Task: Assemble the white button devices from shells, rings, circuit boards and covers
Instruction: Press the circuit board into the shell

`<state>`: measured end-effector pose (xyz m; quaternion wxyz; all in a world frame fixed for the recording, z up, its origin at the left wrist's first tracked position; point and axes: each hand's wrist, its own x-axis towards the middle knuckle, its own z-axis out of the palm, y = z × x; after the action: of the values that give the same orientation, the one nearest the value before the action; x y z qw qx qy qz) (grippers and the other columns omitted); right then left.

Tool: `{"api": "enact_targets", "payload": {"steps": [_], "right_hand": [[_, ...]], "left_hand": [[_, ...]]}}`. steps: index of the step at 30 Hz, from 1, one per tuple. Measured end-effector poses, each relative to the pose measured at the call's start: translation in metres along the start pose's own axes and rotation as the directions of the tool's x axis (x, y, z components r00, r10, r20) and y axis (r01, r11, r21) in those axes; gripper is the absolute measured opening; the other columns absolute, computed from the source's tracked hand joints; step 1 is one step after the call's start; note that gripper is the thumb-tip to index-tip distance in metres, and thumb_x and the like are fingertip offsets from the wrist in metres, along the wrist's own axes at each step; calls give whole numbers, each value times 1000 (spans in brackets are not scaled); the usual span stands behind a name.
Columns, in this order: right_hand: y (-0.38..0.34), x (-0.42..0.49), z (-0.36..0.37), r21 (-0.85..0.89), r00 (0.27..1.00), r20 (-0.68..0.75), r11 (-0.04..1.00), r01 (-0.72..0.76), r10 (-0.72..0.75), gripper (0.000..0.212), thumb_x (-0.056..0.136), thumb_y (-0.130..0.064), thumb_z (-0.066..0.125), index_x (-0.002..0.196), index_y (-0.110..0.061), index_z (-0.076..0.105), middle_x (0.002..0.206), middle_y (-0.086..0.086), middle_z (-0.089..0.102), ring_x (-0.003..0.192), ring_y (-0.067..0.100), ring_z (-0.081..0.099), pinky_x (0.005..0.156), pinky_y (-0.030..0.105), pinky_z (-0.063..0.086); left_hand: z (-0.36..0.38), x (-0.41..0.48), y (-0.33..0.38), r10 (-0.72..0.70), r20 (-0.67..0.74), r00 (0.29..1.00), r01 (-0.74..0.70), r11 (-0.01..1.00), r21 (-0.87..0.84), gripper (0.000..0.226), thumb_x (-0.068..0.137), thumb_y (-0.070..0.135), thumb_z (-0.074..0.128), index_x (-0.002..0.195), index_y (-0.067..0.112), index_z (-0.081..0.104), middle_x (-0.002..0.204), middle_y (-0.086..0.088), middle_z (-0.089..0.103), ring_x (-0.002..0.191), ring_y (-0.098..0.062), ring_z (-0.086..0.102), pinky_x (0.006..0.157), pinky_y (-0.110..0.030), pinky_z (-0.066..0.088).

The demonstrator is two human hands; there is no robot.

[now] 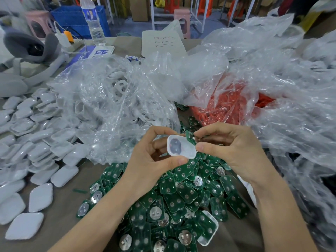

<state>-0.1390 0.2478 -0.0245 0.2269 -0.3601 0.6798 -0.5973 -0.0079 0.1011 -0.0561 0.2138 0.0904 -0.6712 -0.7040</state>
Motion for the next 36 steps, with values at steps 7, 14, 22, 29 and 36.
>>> {"api": "enact_targets", "payload": {"steps": [7, 14, 22, 29, 36], "right_hand": [[0, -1, 3, -71, 989, -86, 991, 111, -117, 25, 63, -34, 77, 88, -32, 74, 85, -9, 74, 80, 6, 70, 75, 13, 52], [2, -3, 12, -109, 985, -45, 981, 159, -165, 27, 64, -32, 77, 90, -30, 75, 88, -8, 72, 80, 8, 69, 78, 17, 54], [4, -3, 16, -237, 966, -5, 939, 248, -257, 27, 69, -32, 78, 95, -35, 72, 95, -13, 70, 86, 14, 67, 79, 25, 54], [4, -4, 15, -361, 951, 35, 883, 300, -309, 29, 71, -25, 79, 98, -33, 71, 97, -16, 68, 85, 8, 64, 78, 17, 51], [5, -3, 13, -342, 960, 46, 898, 275, -277, 26, 70, -28, 78, 96, -25, 74, 98, -11, 67, 85, 10, 64, 80, 26, 54]], "left_hand": [[-1, 4, -2, -29, -30, 999, 28, 999, -27, 41, 57, 24, 85, 89, 40, 64, 88, 3, 77, 75, -8, 70, 66, -17, 53], [-1, 2, -1, -24, -42, 999, 23, 999, -22, 45, 62, 15, 83, 98, 22, 58, 86, -4, 76, 76, -13, 71, 67, -19, 54], [-1, 2, 0, -32, -13, 999, 33, 999, 3, 45, 62, 20, 84, 97, 29, 58, 90, -6, 77, 79, -18, 72, 73, -23, 54], [-1, 2, 0, -30, 13, 999, 30, 999, 27, 47, 65, 10, 83, 101, 22, 56, 92, -3, 77, 83, -17, 73, 75, -22, 54], [0, 1, 2, -25, 10, 1000, 25, 998, 59, 43, 62, 27, 83, 97, 35, 59, 94, -2, 77, 87, -21, 73, 81, -30, 56]]}}
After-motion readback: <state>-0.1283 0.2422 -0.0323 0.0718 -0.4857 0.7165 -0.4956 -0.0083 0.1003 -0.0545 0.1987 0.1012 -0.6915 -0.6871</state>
